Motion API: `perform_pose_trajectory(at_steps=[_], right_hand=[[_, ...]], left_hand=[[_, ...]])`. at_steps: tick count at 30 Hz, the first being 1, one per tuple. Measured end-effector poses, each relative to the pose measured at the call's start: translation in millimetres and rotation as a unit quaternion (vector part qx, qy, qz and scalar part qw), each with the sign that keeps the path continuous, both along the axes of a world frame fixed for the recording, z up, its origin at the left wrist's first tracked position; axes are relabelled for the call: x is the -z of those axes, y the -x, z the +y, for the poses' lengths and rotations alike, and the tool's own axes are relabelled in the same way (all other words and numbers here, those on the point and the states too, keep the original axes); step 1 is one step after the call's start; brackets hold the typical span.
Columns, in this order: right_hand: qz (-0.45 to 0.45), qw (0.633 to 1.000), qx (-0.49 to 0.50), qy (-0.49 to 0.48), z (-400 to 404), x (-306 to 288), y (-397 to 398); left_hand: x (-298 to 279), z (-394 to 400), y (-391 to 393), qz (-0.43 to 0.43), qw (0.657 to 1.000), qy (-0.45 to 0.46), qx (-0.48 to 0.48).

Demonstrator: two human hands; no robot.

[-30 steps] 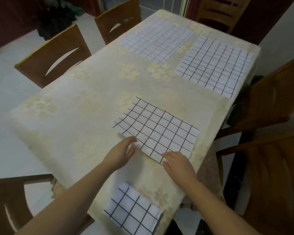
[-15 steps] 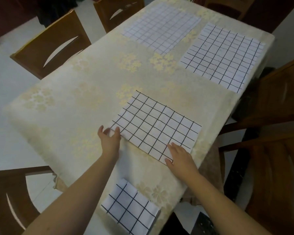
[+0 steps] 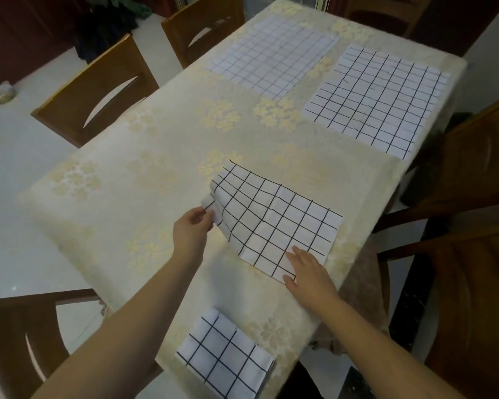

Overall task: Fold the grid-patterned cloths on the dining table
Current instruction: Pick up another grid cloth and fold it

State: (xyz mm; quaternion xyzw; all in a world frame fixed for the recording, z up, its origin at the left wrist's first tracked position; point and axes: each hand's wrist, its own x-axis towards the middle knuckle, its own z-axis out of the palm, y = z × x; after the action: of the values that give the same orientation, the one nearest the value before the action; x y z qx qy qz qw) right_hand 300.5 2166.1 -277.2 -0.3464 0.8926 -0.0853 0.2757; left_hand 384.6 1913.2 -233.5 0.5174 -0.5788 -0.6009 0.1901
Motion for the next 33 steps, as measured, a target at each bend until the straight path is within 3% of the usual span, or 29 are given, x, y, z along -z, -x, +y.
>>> perform_pose_trajectory(at_steps=[4, 8, 14, 18, 24, 27, 33], right_hand=[[-0.01, 0.999, 0.015, 0.028, 0.7, 3.4, -1.0], [-0.102, 0.978, 0.11, 0.144, 5.1, -0.1, 2.0], [-0.136, 0.909, 0.295, 0.261, 27.5, -14.4, 6.3], [-0.135, 0.874, 0.362, 0.294, 46.0, -17.5, 4.8], [-0.13, 0.85, 0.417, 0.293, 62.3, -13.9, 5.3], [-0.138, 0.845, 0.426, 0.291, 66.2, -12.0, 7.4], [-0.168, 0.844, 0.428, 0.276, 65.4, -8.8, 17.6]], left_hand=[[-31.5, 34.2, -0.1, 0.0, 0.987, 0.117, 0.113], [-43.4, 57.4, -3.9, -0.02, 0.954, 0.192, 0.231], [-27.9, 88.9, -7.9, -0.032, 0.911, 0.211, 0.353], [-11.7, 107.3, -5.8, -0.054, 0.885, 0.223, 0.405], [7.0, 120.9, -9.6, -0.077, 0.789, 0.216, 0.571], [12.6, 114.6, -6.2, -0.085, 0.794, 0.227, 0.558], [25.8, 89.4, 20.8, -0.098, 0.854, 0.253, 0.445]])
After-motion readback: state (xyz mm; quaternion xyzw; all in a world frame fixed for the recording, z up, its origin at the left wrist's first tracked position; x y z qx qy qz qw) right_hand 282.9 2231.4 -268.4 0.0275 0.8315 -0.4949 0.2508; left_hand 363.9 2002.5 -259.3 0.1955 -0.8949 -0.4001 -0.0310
